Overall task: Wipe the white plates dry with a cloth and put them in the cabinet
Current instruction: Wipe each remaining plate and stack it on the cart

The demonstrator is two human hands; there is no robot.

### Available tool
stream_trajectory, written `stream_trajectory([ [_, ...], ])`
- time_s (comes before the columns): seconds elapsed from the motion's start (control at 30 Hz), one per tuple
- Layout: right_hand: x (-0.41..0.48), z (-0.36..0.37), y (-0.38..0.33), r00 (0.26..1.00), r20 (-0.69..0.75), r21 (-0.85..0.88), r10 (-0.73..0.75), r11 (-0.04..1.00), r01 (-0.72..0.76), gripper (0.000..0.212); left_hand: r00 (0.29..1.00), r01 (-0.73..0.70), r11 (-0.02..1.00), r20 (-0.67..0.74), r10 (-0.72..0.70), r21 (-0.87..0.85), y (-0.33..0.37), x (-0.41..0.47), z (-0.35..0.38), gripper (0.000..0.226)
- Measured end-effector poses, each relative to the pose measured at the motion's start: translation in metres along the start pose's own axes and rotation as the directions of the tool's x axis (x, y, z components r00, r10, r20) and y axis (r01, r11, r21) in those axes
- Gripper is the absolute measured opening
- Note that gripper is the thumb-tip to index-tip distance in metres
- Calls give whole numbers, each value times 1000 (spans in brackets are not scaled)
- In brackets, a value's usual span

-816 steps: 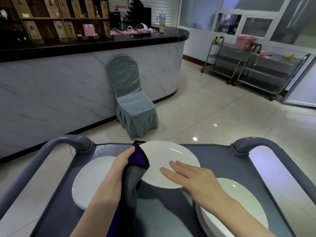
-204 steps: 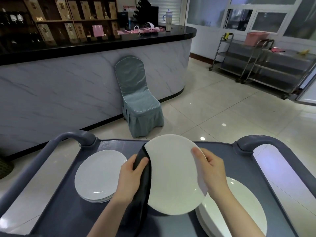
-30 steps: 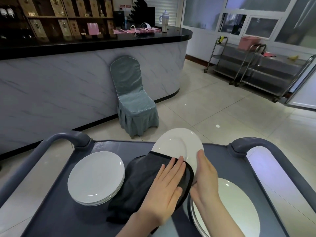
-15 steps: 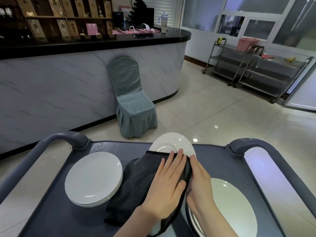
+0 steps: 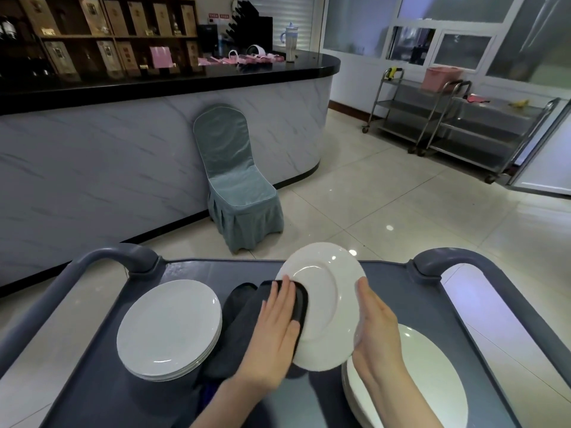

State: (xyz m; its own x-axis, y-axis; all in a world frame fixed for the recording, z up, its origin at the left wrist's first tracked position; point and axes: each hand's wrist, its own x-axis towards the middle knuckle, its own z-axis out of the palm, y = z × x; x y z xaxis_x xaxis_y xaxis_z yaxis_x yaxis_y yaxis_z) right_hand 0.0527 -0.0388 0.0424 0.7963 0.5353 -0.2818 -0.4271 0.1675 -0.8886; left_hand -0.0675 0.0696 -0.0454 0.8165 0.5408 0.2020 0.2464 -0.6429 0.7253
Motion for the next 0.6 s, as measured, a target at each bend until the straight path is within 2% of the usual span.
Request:
stream_trajectory([
  [0.1, -3, 3, 5, 1000, 8, -4, 18, 1000, -18, 29, 996, -47, 994, 78, 40, 95, 22, -6, 10, 61],
  [0.17, -6, 4, 9, 998, 27, 1, 58, 998, -58, 30, 990, -115, 989, 88, 106, 97, 36, -1, 6, 60],
  [0.23, -7, 4, 11, 996, 46, 7, 75, 997, -75, 31, 990, -120, 990, 85, 114, 68, 40, 6, -3, 60],
  [0.37, -1, 4, 4, 1000, 13, -10, -14, 1000, 14, 28, 997, 54, 998, 58, -53, -21, 21, 10, -13, 61],
  [0.43, 2, 2, 0, 998, -9, -14, -57, 998, 57, 29, 991, 107, 993, 78, -110, 40, 15, 5, -10, 62],
  [0.5, 1, 2, -1, 998, -15, -14, -68, 998, 67, 30, 990, 62, 991, 115, -76, 118, 20, -2, -1, 65],
  [0.6, -6, 4, 8, 999, -9, -5, -37, 999, 37, 28, 990, -52, 996, 137, 42, 75, 35, -5, 6, 66],
])
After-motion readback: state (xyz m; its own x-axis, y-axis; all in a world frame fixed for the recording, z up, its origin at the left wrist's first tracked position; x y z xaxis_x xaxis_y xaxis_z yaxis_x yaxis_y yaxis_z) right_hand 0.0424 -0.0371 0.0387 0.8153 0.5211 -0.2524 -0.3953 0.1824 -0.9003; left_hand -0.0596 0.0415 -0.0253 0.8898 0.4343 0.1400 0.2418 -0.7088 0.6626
